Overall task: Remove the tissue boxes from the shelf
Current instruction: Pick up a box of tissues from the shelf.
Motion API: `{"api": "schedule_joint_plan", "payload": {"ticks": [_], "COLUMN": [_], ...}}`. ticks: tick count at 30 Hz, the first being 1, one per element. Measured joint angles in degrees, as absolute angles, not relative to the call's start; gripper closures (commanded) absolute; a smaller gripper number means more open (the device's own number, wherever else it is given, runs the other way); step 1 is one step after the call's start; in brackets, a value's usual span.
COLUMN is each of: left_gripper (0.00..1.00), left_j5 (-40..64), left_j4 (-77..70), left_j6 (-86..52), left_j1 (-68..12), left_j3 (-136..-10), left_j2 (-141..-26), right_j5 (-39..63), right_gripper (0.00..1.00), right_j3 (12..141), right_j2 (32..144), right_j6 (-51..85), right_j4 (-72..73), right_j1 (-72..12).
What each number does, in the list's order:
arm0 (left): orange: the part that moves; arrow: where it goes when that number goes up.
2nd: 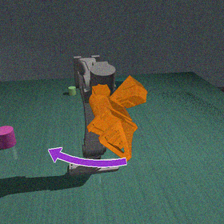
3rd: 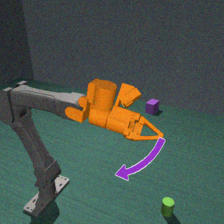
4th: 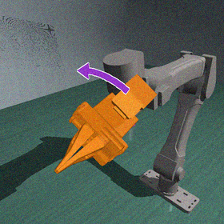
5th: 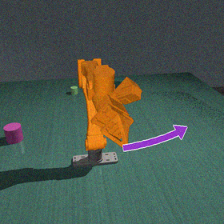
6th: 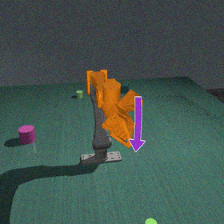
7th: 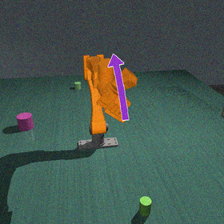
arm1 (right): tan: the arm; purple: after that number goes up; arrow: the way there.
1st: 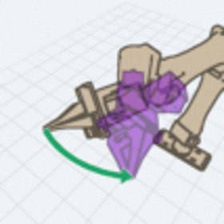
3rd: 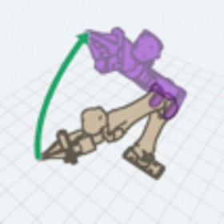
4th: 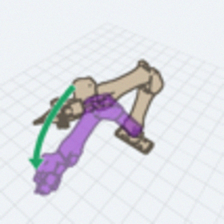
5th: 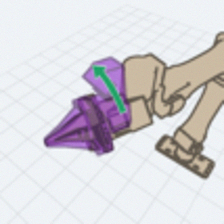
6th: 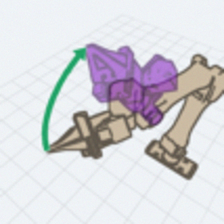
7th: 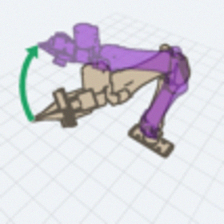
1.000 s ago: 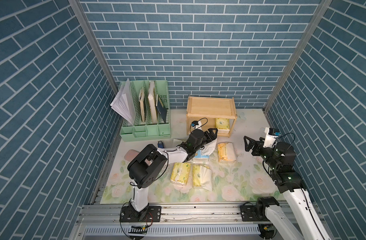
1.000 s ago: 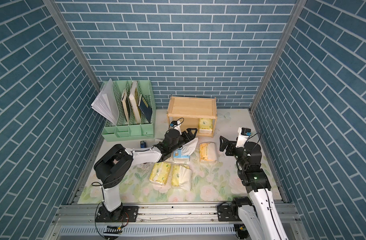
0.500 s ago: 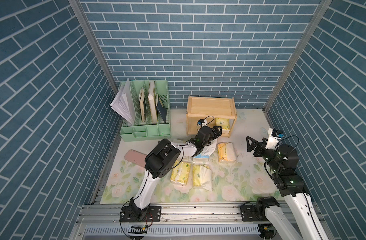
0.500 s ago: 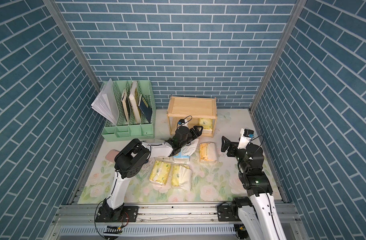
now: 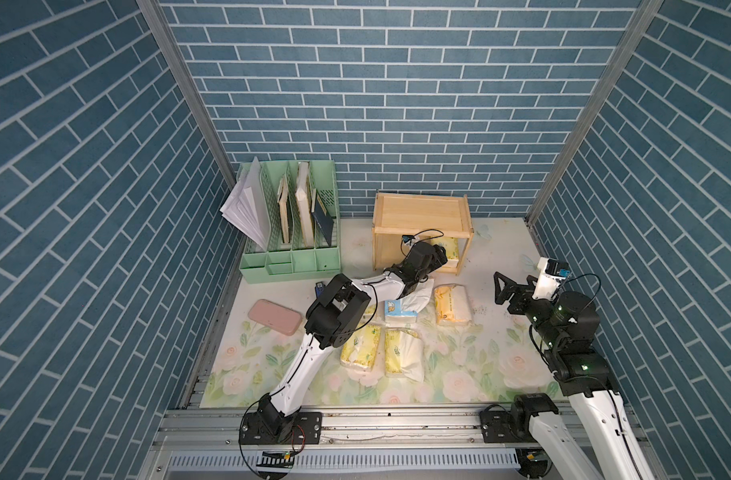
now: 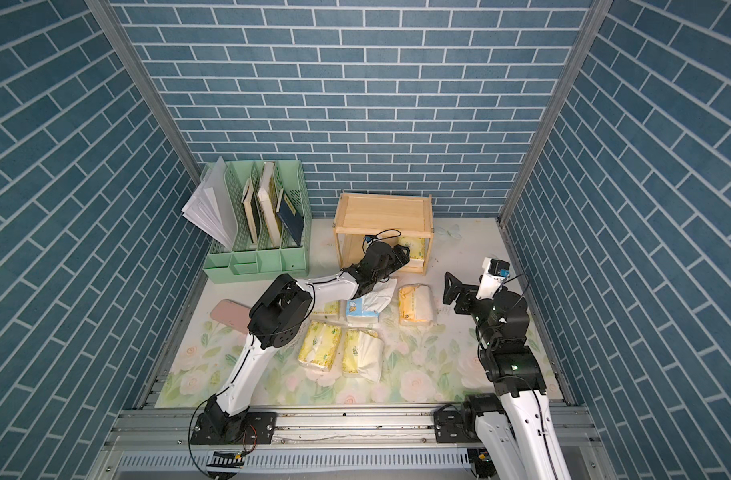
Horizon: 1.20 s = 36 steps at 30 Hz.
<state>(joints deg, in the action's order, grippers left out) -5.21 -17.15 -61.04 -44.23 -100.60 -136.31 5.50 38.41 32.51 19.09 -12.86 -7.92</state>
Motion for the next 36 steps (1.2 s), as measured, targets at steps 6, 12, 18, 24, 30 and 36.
{"api": "schedule_joint_plan", "payload": {"ticks": [6,12,18,24,30,36], "left_gripper": [0.33,0.44,0.54,0.59,0.67,0.78], "left_j5": [-5.1,-4.9,-4.9,-4.9,-5.0,-5.1], "left_j4": [-13.6,-11.2,-10.7,-10.6,-10.7,-11.2], "left_j6": [-60.4,-60.3,-60.6,-60.5,-59.5,-58.9], "left_j1": [-43.9,-43.8,-43.8,-43.7,-43.7,-43.7], "left_j3": [-106.4,-109.8,-109.8,-109.8,-109.8,-109.4], "left_j2": [-139.9,-142.7,-143.1,-143.0,-143.0,-142.8], "right_j5": [5.3,4.2,3.8,3.6,3.6,3.4], "right_gripper": [0.0,0.0,0.0,0.0,0.0,0.0], "right_j3": [38.4,38.4,38.4,38.4,38.4,38.4], "right_j2": [32.3,32.3,32.3,32.3,32.3,32.2], "right_j6": [19.0,18.3,17.9,17.7,17.6,17.6], "right_j4": [-12.9,-12.9,-12.9,-12.9,-12.9,-13.0], "right_j1": [-7.9,-7.9,-7.9,-7.9,-7.9,-7.9]}}
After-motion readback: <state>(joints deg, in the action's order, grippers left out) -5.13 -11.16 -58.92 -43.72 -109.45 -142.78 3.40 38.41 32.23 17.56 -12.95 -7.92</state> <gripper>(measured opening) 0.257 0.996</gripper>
